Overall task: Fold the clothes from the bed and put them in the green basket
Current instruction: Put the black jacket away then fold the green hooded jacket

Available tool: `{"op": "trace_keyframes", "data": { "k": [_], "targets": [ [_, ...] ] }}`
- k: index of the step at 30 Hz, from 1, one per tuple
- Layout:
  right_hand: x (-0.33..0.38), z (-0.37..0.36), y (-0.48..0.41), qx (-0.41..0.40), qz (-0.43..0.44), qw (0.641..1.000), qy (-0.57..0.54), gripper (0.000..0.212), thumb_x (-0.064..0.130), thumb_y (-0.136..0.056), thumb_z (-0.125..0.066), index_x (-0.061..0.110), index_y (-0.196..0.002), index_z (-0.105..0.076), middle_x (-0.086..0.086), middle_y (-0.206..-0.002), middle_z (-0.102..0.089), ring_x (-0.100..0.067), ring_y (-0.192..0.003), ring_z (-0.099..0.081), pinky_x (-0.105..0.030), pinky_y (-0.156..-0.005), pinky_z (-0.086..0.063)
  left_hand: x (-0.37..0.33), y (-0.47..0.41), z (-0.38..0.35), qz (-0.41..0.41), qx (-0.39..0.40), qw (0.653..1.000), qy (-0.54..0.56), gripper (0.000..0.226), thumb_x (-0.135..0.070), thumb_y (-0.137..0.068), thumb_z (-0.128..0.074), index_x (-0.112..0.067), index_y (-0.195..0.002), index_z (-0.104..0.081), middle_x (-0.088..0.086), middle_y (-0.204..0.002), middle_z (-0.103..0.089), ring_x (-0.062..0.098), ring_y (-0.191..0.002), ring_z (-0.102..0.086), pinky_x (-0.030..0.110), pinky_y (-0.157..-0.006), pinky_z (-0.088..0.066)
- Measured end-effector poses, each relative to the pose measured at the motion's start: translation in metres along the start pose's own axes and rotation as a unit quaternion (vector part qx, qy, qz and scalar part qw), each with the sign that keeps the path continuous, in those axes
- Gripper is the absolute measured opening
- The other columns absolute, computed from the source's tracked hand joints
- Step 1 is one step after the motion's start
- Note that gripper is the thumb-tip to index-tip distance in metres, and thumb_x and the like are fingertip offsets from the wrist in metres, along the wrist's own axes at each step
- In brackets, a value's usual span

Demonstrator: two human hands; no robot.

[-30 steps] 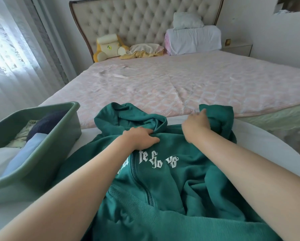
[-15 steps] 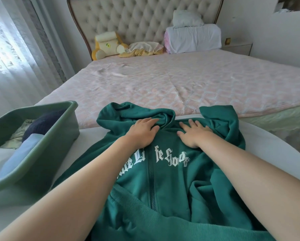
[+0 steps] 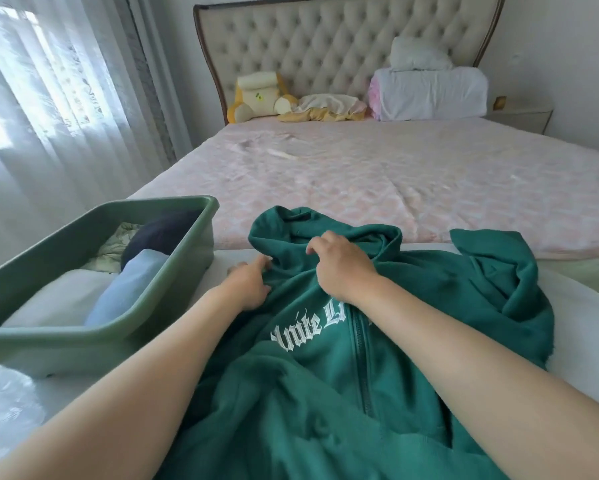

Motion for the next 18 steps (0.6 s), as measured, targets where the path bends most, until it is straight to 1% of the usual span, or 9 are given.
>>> {"op": "trace_keyframes", "data": {
  "k": [4, 7, 9, 11, 12, 13, 14, 16, 18],
  "targets": [
    [0.009, -0.016, -0.026, 0.050, -0.057, 0.997, 0.002, 0.039, 0.027, -0.103, -0.042, 0.020, -0.142, -0.044, -0.008, -0.140, -0.043, -0.033, -0.117, -0.055, -0.045, -0.092, -0.049, 0.006, -0.001, 0.000, -0.058, -0.050, 0.996, 0.040, 0.045, -0.005, -0.090, -0.045, -0.032, -0.126, -0.046, 0.012, -0.115, -0.050, 0.030, -0.089, -0.054, 0.043, -0.085, -0.051],
    [0.002, -0.023, -0.043, 0.098, -0.101, 0.990, 0.030, 0.046, 0.038, -0.103, -0.045, 0.020, -0.145, -0.043, -0.008, -0.144, -0.044, -0.032, -0.123, -0.053, -0.042, -0.095, -0.048, 0.006, -0.002, 0.017, -0.023, -0.163, 0.982, -0.090, 0.041, -0.005, -0.094, -0.044, -0.025, -0.128, -0.054, 0.012, -0.127, -0.045, 0.032, -0.111, -0.049, 0.037, -0.080, -0.045],
    [0.002, -0.025, -0.050, 0.125, -0.102, 0.987, 0.015, 0.043, 0.038, -0.098, -0.049, 0.024, -0.139, -0.055, -0.004, -0.142, -0.053, -0.028, -0.125, -0.053, -0.039, -0.098, -0.047, 0.007, -0.007, 0.024, 0.042, -0.113, 0.977, -0.176, 0.038, -0.010, -0.095, -0.048, -0.014, -0.132, -0.055, 0.014, -0.137, -0.046, 0.032, -0.125, -0.045, 0.035, -0.086, -0.043],
    [0.002, -0.023, -0.057, 0.113, -0.099, 0.988, -0.023, 0.026, 0.031, -0.093, -0.051, 0.030, -0.106, -0.073, 0.001, -0.114, -0.069, -0.025, -0.103, -0.061, -0.034, -0.083, -0.051, 0.009, -0.015, 0.024, 0.080, -0.021, 0.980, -0.183, 0.038, -0.014, -0.093, -0.052, -0.009, -0.131, -0.056, 0.011, -0.136, -0.052, 0.032, -0.125, -0.049, 0.036, -0.083, -0.041],
    [0.001, -0.021, -0.060, 0.090, -0.101, 0.990, -0.038, 0.023, 0.026, -0.088, -0.049, 0.030, -0.077, -0.069, 0.002, -0.087, -0.067, -0.025, -0.082, -0.057, -0.032, -0.068, -0.046, 0.008, -0.018, 0.026, 0.086, -0.005, 0.980, -0.178, 0.038, -0.016, -0.092, -0.053, -0.009, -0.129, -0.056, 0.010, -0.134, -0.053, 0.031, -0.124, -0.050, 0.037, -0.082, -0.042],
    [-0.002, -0.017, -0.064, 0.063, -0.109, 0.991, -0.049, 0.026, 0.021, -0.084, -0.047, 0.026, -0.059, -0.054, 0.001, -0.067, -0.055, -0.024, -0.068, -0.047, -0.031, -0.058, -0.037, 0.006, -0.021, 0.029, 0.082, -0.013, 0.982, -0.171, 0.038, -0.017, -0.091, -0.052, -0.009, -0.129, -0.056, 0.011, -0.134, -0.053, 0.031, -0.123, -0.049, 0.037, -0.085, -0.043],
    [-0.007, -0.013, -0.067, 0.040, -0.116, 0.991, -0.054, 0.029, 0.017, -0.083, -0.046, 0.025, -0.055, -0.045, 0.001, -0.062, -0.047, -0.022, -0.064, -0.041, -0.031, -0.055, -0.033, 0.003, -0.025, 0.035, 0.072, -0.040, 0.984, -0.155, 0.038, -0.017, -0.091, -0.050, -0.008, -0.128, -0.055, 0.012, -0.134, -0.051, 0.031, -0.123, -0.047, 0.038, -0.089, -0.044],
    [-0.020, -0.005, -0.075, 0.012, -0.115, 0.993, -0.032, 0.029, 0.013, -0.087, -0.047, 0.030, -0.072, -0.065, 0.001, -0.082, -0.062, -0.022, -0.083, -0.052, -0.033, -0.071, -0.048, -0.005, -0.035, 0.044, 0.044, -0.088, 0.992, -0.078, 0.034, -0.014, -0.091, -0.045, -0.007, -0.121, -0.057, 0.015, -0.132, -0.051, 0.031, -0.114, -0.050, 0.035, -0.085, -0.044],
    [-0.035, -0.001, -0.084, 0.001, -0.116, 0.993, 0.015, 0.033, 0.011, -0.091, -0.049, 0.022, -0.113, -0.070, -0.002, -0.121, -0.064, -0.025, -0.120, -0.050, -0.037, -0.099, -0.046, -0.009, -0.048, 0.050, 0.021, -0.098, 0.995, 0.018, 0.026, -0.007, -0.089, -0.043, -0.007, -0.109, -0.060, 0.014, -0.123, -0.058, 0.024, -0.089, -0.054, 0.028, -0.066, -0.041]
  ]
}}
Point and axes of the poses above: each hand's wrist, its own y-axis away from the middle knuckle, its own z-axis out of the back of the hand, x = y × z, the point moved 3 cm from there along -y, towards the middle knuckle
